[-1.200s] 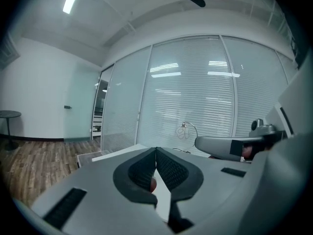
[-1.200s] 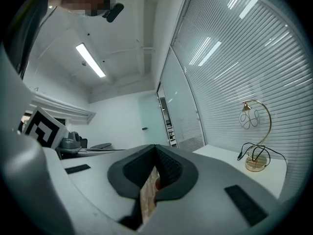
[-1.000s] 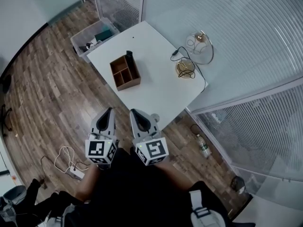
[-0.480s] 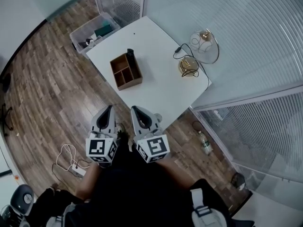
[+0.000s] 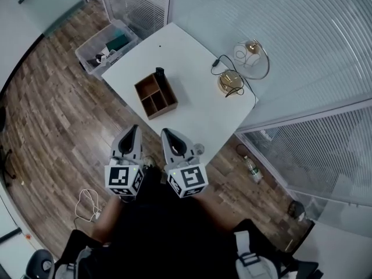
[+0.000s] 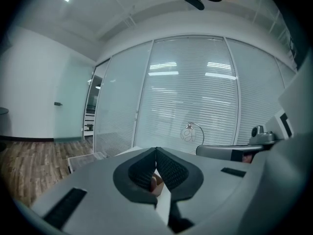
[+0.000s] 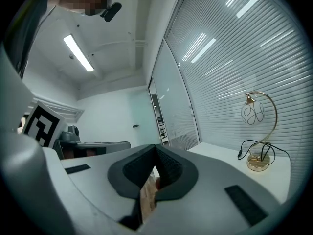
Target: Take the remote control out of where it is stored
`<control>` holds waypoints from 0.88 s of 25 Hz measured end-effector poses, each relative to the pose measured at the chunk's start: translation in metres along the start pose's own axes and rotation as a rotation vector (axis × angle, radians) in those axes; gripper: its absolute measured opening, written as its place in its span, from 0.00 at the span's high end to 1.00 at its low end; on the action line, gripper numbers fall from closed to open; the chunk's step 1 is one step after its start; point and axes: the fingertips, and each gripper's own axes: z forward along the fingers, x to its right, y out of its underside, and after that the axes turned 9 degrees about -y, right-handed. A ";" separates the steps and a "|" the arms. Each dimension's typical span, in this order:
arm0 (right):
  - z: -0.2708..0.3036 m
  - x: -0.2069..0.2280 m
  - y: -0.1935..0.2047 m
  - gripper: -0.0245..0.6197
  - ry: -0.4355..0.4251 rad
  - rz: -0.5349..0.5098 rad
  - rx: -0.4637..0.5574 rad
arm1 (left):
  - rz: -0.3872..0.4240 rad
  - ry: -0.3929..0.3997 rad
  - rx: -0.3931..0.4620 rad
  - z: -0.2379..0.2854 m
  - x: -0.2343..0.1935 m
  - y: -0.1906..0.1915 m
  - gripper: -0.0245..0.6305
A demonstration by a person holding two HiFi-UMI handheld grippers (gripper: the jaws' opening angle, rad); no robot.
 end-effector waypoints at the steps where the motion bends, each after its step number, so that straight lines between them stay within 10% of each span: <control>1: 0.004 -0.001 -0.001 0.96 0.008 -0.005 0.005 | 0.000 0.009 0.002 0.002 -0.004 -0.002 0.95; 22: 0.042 0.011 0.008 0.96 0.147 0.024 0.004 | -0.014 0.148 -0.037 0.047 -0.034 -0.001 0.95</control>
